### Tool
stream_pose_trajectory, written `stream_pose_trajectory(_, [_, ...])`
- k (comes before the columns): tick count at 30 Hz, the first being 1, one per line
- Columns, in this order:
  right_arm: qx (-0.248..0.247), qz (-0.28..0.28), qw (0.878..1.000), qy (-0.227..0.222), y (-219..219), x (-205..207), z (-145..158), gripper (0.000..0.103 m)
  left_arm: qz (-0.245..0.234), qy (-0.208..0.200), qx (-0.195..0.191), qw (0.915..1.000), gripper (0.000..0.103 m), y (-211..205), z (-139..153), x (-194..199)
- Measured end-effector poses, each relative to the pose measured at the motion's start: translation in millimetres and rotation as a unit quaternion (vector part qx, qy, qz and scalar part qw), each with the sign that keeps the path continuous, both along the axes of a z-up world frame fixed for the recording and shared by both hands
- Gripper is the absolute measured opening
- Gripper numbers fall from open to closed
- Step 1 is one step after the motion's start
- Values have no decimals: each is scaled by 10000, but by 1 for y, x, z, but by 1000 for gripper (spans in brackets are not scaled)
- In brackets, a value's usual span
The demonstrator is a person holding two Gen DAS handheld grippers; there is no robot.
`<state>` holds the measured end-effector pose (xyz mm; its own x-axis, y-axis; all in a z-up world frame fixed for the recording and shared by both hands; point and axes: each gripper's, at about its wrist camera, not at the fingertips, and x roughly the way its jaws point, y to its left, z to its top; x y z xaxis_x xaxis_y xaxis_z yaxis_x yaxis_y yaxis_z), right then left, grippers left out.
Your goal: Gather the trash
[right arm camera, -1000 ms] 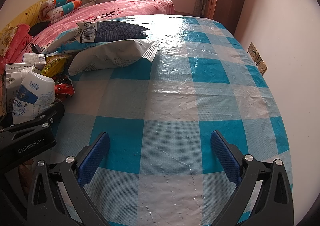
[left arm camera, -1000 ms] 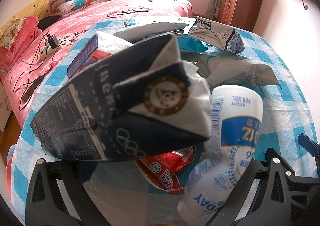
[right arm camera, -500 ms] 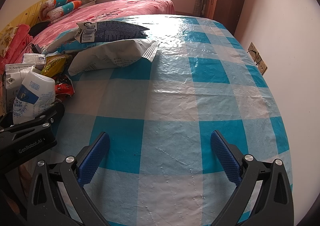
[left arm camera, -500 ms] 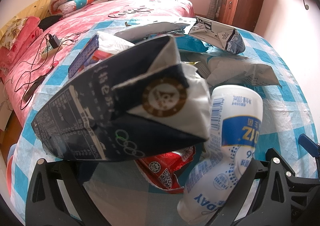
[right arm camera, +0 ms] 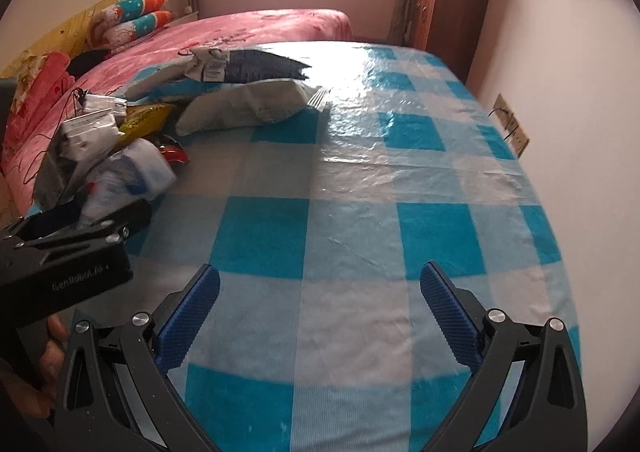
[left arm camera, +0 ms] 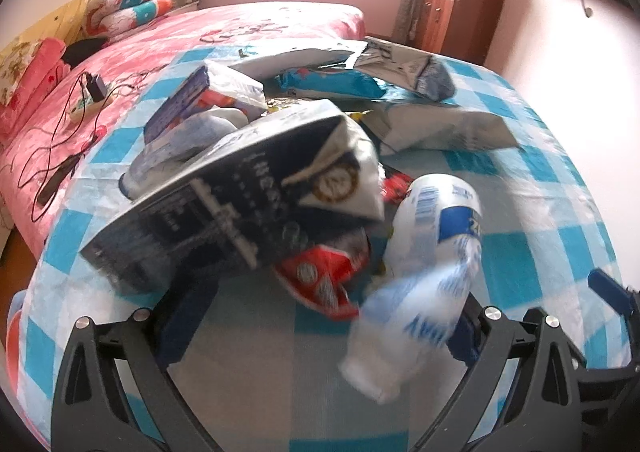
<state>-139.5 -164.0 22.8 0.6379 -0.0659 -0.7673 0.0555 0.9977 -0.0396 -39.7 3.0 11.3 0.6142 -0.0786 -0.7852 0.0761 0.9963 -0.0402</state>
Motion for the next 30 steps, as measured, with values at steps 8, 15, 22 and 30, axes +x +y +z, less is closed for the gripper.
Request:
stream_pose_trajectory(8, [-52, -134, 9973, -714, 8, -33, 41, 99, -261, -422, -112, 9987, 99, 10, 30, -27])
stream_pose_trajectory(15, [-101, -183, 9945, -1028, 22, -51, 69, 99, -455, -791, -143, 9957, 99, 19, 59, -47])
stream_pose_trajectory(22, [-89, -158, 9912, -1310, 34, -67, 88, 99, -423, -952, -290, 9941, 99, 35, 76, -64])
stream_pose_trajectory(30, [-123, -74, 9890, -1474, 48, -81, 101, 99, -324, -1107, -426, 9924, 99, 60, 87, -83])
